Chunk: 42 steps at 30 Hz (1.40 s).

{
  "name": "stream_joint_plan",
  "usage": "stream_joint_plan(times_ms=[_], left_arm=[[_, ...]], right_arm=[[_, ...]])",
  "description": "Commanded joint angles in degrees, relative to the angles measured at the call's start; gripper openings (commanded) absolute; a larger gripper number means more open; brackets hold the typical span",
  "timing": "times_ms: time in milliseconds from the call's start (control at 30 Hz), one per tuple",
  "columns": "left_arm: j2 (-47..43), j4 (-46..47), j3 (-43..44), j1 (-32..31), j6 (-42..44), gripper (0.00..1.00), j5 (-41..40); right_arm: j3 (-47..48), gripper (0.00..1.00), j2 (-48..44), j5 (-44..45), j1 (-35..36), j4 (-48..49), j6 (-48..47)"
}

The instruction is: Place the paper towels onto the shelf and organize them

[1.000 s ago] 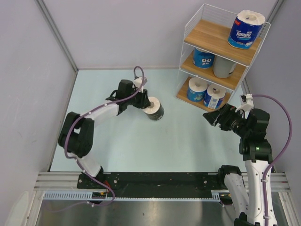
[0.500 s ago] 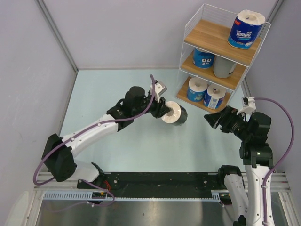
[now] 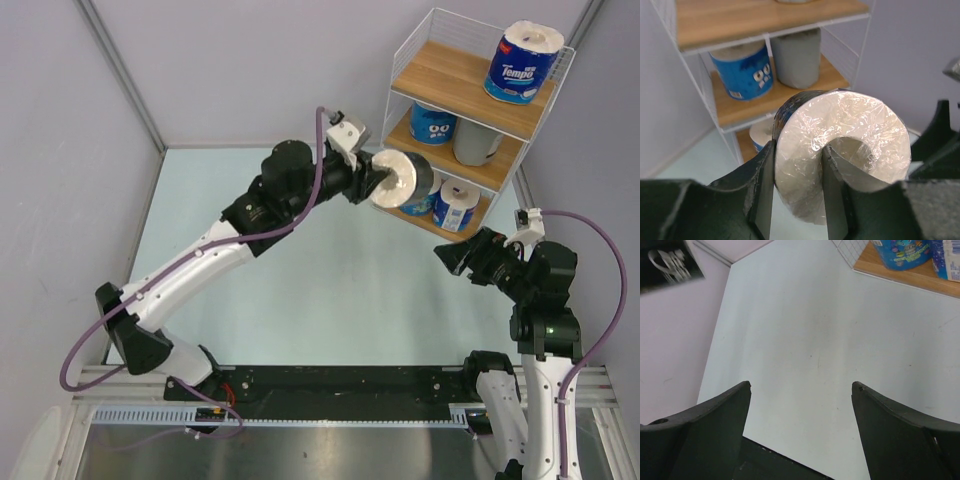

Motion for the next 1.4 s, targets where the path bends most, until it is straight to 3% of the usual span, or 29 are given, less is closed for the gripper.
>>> stream_joint_plan(times_ms=[0,100,300,367,867,1367], left_arm=[[4.33,-0.91,13.53,0.03,2.73,0.37,-5.73],[9.41,-3.10,20.49,0.03,3.78,0.37,-5.74],[20.59,-9.70,44.12,0.03,5.54,0.36,-8.11],[23.32,-9.27,46.52,0.12,5.63,0.36,-9.07],[31.41,9.88,50.75,2.05,0.80,0.33,-9.16],[33.43,17.89,51.37,4.07,-2.88,0.29,-9.69]], right_arm=[[0.09,0.86,-0.68,1.07,0.20,-0.75,0.06],[-0.18,0.86,-0.77,1.07,0.20,-0.75,0.07],[-1.05,0.86,-1.03,0.81,0.20,-0.58,0.24],[-1.32,0.86,-1.21,0.90,0.20,-0.67,0.33],[-3.43,0.86,-1.30,0.11,0.11,0.92,0.94],[-4.31,0.86,-0.60,-0.07,0.11,1.44,0.42]])
